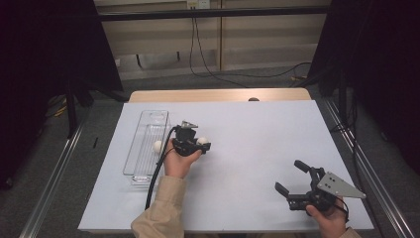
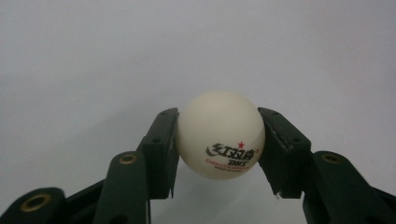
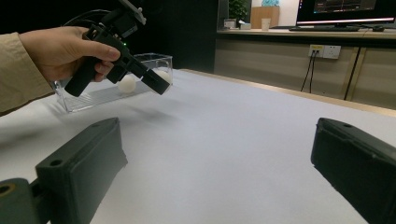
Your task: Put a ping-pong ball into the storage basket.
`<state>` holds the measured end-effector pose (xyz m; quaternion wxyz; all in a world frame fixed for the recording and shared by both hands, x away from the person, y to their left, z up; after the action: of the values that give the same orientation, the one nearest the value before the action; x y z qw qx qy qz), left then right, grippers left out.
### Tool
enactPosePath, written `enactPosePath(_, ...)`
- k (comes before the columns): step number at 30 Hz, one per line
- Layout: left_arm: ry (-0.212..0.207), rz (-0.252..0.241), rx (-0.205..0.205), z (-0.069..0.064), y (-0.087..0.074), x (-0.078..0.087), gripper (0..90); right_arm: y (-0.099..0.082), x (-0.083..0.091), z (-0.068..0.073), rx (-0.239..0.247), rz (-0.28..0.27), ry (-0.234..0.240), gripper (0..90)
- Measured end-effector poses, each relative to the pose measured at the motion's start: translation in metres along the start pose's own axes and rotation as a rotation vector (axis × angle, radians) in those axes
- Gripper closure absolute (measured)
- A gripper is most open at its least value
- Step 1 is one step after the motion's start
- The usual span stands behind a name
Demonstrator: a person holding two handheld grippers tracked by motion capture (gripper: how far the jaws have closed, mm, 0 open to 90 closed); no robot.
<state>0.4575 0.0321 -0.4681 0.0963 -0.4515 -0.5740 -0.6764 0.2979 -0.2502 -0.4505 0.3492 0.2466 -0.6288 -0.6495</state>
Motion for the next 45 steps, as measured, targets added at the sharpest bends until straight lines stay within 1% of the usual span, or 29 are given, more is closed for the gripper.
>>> enactPosePath(2,0.003,0.011,-0.017,0.001,-0.001,0.002,51.0,0.000,0.000,0.000,0.000,0.001,0.001,1.9)
enactPosePath(3,0.006,0.010,-0.017,0.002,-0.001,0.003,51.1,0.000,0.000,0.001,0.000,0.002,0.004,1.9)
enactPosePath(5,-0.002,0.011,-0.013,0.002,-0.002,0.005,51.1,0.000,0.000,0.001,0.002,0.003,0.004,1.9)
enactPosePath(10,-0.003,0.000,0.008,0.005,-0.003,0.010,51.1,-0.001,-0.001,0.002,0.005,0.008,0.005,1.8)
enactPosePath(11,-0.006,0.010,0.001,0.005,-0.003,0.011,51.0,0.000,-0.001,0.002,0.002,0.004,0.004,1.8)
enactPosePath(12,-0.006,0.002,0.005,0.006,-0.003,0.012,51.1,0.000,-0.001,0.001,0.002,0.004,0.004,1.8)
enactPosePath(19,-0.007,0.005,0.007,0.010,-0.005,0.018,51.0,0.000,-0.002,0.002,0.005,0.006,0.006,1.8)
enactPosePath(20,-0.009,-0.002,0.015,0.010,-0.005,0.019,51.1,-0.001,-0.002,0.002,0.005,0.008,0.007,1.8)
enactPosePath(21,-0.009,0.003,0.007,0.011,-0.005,0.020,51.0,0.000,-0.002,0.002,0.004,0.007,0.007,1.9)
enactPosePath(23,-0.006,-0.001,0.013,0.011,-0.005,0.022,51.1,0.000,-0.002,0.002,0.005,0.006,0.008,1.9)
enactPosePath(25,-0.010,0.004,0.009,0.013,-0.006,0.023,51.0,0.000,-0.002,0.003,0.005,0.005,0.008,1.9)
enactPosePath(28,-0.002,0.000,0.014,0.015,-0.006,0.024,51.1,0.000,-0.002,0.003,0.005,0.004,0.008,1.8)
enactPosePath(30,-0.007,0.008,0.006,0.016,-0.006,0.025,51.0,0.000,-0.003,0.003,0.007,0.005,0.008,1.9)
enactPosePath(32,-0.004,0.003,0.010,0.016,-0.006,0.025,51.1,0.000,-0.003,0.003,0.008,0.004,0.008,1.9)
enactPosePath(34,0.008,-0.002,0.011,0.018,-0.006,0.027,51.1,0.000,-0.003,0.003,0.006,0.005,0.008,1.8)
enactPosePath(39,0.010,0.000,0.009,0.022,-0.006,0.030,51.0,0.000,-0.003,0.003,0.008,0.004,0.008,1.8)
enactPosePath(41,0.010,-0.001,0.014,0.023,-0.006,0.031,51.1,0.000,-0.003,0.003,0.007,0.004,0.008,1.9)
enactPosePath(43,0.013,0.003,0.005,0.025,-0.007,0.032,51.1,0.000,-0.003,0.004,0.009,0.003,0.008,1.9)
enactPosePath(45,0.014,0.004,0.006,0.025,-0.007,0.033,51.1,0.000,-0.003,0.004,0.009,0.003,0.009,1.9)
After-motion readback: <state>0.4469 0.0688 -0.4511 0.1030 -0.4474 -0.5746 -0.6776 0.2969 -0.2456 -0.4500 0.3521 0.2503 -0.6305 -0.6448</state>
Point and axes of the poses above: each handheld gripper's, and its own axes: x roughly backward along the jaws, y roughly out of its top, z roughly to its left, the point moved 7 cm from there along -x, roughly forward along the jaws, and after that the axes turned 12 degrees about y, right-handed, at the moved point
